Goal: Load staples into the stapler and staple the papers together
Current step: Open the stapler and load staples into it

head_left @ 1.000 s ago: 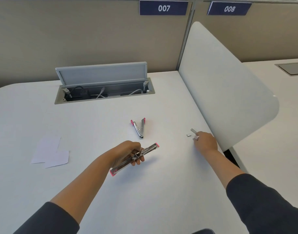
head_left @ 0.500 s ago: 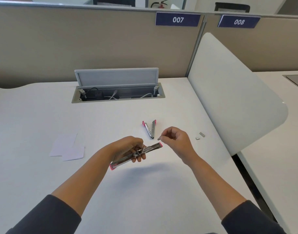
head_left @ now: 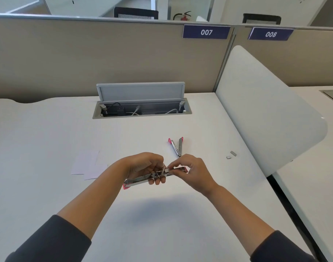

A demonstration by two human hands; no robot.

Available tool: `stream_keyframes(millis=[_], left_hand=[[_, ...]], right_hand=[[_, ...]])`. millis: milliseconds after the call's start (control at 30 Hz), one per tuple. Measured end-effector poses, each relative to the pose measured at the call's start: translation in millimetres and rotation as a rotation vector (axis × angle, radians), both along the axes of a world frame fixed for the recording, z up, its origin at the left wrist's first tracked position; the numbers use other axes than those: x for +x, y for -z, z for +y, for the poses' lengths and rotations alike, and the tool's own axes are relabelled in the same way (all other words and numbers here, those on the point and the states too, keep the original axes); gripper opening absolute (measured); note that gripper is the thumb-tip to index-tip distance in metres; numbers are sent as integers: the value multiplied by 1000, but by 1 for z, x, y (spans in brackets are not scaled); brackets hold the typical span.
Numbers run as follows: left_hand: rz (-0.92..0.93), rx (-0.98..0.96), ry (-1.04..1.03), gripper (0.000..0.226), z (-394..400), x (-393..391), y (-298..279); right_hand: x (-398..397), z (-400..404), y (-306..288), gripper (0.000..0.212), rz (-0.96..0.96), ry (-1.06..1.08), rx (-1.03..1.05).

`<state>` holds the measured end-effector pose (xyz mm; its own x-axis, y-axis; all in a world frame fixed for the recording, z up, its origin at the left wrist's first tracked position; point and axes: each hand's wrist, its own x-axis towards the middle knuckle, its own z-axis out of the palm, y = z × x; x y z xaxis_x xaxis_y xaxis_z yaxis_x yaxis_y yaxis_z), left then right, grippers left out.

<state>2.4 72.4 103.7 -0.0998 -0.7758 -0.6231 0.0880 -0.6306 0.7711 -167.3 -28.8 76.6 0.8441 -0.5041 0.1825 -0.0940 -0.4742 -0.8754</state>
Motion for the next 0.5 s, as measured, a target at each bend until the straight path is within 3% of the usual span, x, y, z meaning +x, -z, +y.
stream_keyframes(millis=[200,400,500], left_hand=[[22,7,17,32,4,6,-3],[17,13,18,32,5,8,-3],[-7,4,35,31,5,10,-4]], right_hand=[[6,7,0,10,-27,12,-13],[8,9,-4,10,0,-24,-159],[9,10,-5,11,31,-16,-76]])
